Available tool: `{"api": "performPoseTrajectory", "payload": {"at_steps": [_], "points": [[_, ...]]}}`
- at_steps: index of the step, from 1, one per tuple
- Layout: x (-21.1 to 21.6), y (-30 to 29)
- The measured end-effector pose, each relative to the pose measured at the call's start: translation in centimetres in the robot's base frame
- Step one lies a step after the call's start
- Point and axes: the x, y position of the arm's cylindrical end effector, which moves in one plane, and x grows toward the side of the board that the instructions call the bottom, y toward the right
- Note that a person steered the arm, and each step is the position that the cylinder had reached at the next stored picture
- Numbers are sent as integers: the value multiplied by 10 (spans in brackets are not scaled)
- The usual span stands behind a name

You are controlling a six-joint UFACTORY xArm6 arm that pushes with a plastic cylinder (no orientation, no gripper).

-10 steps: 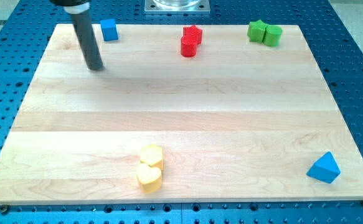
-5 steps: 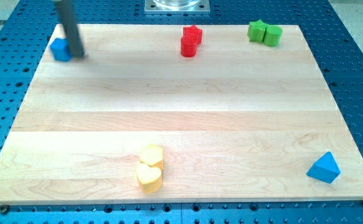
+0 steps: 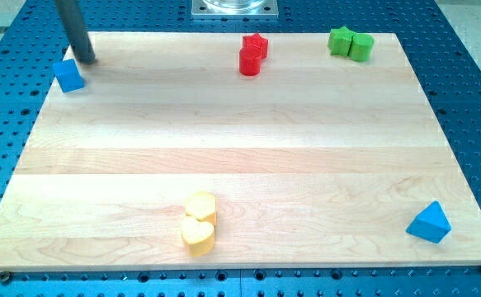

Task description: Move the blue cube to the bottom left

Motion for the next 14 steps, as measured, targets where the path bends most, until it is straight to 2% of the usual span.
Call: {"api": "performPoseTrajectory", "payload": {"at_steps": [1,2,3,4,6,7,8,9,10,11,12,13,14], "points": [[64,0],[25,15],[15,-25],[49,-44],[203,-2],[246,-2],[207,-33],[128,-4],[124,60],[171,87],[152,152],[173,153],[211,88]]}}
